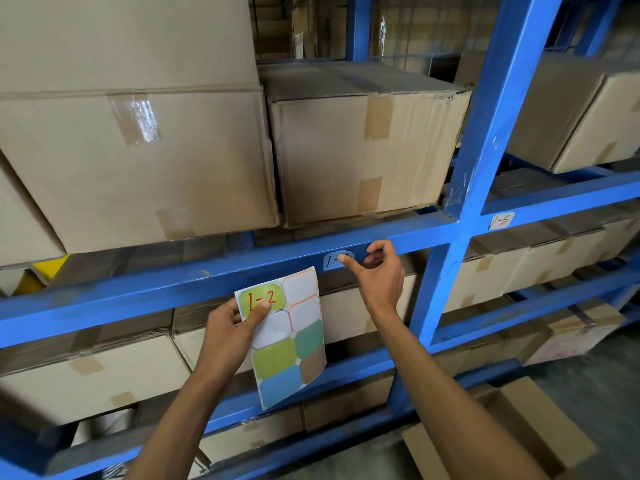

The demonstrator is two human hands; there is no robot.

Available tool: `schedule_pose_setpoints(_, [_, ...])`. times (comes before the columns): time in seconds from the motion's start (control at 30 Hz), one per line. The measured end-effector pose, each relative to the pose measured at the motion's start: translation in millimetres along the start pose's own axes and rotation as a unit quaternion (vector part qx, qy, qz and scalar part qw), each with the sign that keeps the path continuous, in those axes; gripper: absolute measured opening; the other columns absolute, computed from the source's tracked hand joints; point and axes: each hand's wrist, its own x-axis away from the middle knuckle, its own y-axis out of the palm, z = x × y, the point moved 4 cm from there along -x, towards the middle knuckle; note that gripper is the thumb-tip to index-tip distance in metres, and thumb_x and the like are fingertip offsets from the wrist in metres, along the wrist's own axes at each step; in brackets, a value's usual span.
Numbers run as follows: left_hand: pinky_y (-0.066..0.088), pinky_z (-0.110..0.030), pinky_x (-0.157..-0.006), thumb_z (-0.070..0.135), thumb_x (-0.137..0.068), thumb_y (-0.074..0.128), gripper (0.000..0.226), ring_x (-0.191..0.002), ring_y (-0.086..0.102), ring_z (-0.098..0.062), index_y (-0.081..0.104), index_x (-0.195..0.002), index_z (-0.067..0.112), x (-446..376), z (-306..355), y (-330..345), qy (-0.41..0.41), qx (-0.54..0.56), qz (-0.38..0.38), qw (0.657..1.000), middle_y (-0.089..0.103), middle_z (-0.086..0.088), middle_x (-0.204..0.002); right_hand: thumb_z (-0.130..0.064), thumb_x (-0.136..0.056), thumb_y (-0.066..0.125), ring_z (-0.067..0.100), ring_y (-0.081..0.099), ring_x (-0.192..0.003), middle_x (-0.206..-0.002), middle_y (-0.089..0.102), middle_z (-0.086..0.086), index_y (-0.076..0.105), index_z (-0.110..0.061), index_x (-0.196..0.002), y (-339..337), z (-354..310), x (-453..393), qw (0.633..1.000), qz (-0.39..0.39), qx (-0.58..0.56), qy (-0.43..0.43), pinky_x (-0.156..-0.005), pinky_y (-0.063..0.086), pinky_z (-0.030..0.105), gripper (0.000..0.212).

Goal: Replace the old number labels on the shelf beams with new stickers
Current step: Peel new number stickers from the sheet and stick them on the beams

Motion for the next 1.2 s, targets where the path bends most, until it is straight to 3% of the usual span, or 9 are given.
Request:
schedule_pose_setpoints(0.13, [0.057,-0.016,-0.063,0.023,-0.091,0.068,0.009,-0.084,0.076,-0.007,0.074,-0.098,0.023,1,1,0,0.002,-0.005,-0.005,1.000,0.080,0.013,-0.089,-0.034,-0.070,0.087,0.012,0.051,-0.068,-0.077,0.059,0.004,0.060,-0.012,-0.081,-1,-1,-5,0.998,-0.023,-0.058,0.015,-0.064,0.046,0.026,0.036])
schedule_pose_setpoints(0.27, [0.055,-0.012,-0.059,0.023,-0.091,0.067,0.008,-0.082,0.075,-0.004,0.073,-0.096,0.025,1,4,-1,0.006,-0.011,-0.009,1.000,0.079,0.018,-0.085,-0.037,-0.076,0.082,0.009,0.057,-0.068,-0.074,0.066,0.001,0.064,-0.011,-0.078,-4,4,-9,0.998,-0.026,-0.060,0.016,-0.066,0.049,0.027,0.031])
schedule_pose_setpoints(0.43, [0.056,-0.014,-0.060,0.020,-0.091,0.068,0.009,-0.082,0.075,-0.005,0.074,-0.096,0.023,1,5,0,0.010,-0.009,-0.011,1.000,0.080,0.015,-0.087,-0.027,-0.078,0.082,-0.002,0.058,-0.066,-0.072,0.065,-0.007,0.064,-0.017,-0.080,-8,10,-11,0.997,-0.039,-0.062,-0.010,-0.063,0.048,0.011,0.020])
schedule_pose_setpoints(0.73, [0.054,-0.011,-0.058,0.018,-0.091,0.067,0.009,-0.079,0.075,-0.002,0.073,-0.094,0.023,5,9,2,0.012,0.000,-0.021,1.000,0.079,0.019,-0.083,-0.020,-0.073,0.085,0.013,0.055,-0.081,-0.086,0.060,0.001,0.057,-0.018,-0.087,-7,10,-3,0.996,-0.051,-0.020,-0.068,-0.073,0.047,0.024,0.031])
schedule_pose_setpoints(0.83, [0.054,-0.011,-0.058,0.019,-0.091,0.067,0.008,-0.078,0.074,-0.001,0.073,-0.095,0.023,7,12,2,0.012,0.000,-0.023,1.000,0.079,0.019,-0.083,-0.030,-0.073,0.083,0.020,0.052,-0.092,-0.098,0.053,0.002,0.051,-0.019,-0.095,1,4,7,0.997,-0.053,0.003,-0.062,-0.078,0.048,0.034,0.040])
schedule_pose_setpoints(0.97, [0.053,-0.011,-0.058,0.019,-0.092,0.067,0.009,-0.078,0.074,0.000,0.074,-0.095,0.024,12,14,0,0.014,-0.004,-0.023,1.000,0.079,0.019,-0.085,-0.059,-0.067,0.079,0.020,0.049,-0.098,-0.105,0.047,0.001,0.044,-0.019,-0.101,16,-7,17,1.000,-0.014,0.027,-0.009,-0.077,0.047,0.035,0.063])
schedule_pose_setpoints(1.1, [0.054,-0.012,-0.057,0.022,-0.092,0.067,0.008,-0.080,0.074,-0.002,0.073,-0.095,0.025,17,15,-7,0.011,-0.009,-0.018,1.000,0.079,0.019,-0.086,-0.065,-0.063,0.079,0.024,0.051,-0.100,-0.107,0.047,0.003,0.042,-0.017,-0.102,19,-13,20,0.997,0.009,0.075,0.001,-0.081,0.051,0.046,0.071])
schedule_pose_setpoints(1.2, [0.055,-0.012,-0.057,0.021,-0.092,0.067,0.008,-0.080,0.075,-0.003,0.073,-0.095,0.025,21,17,-11,0.009,-0.008,-0.015,1.000,0.079,0.018,-0.085,-0.066,-0.057,0.082,0.024,0.051,-0.101,-0.108,0.048,0.004,0.042,-0.016,-0.103,17,-17,21,0.994,-0.007,0.113,-0.005,-0.083,0.051,0.046,0.080])
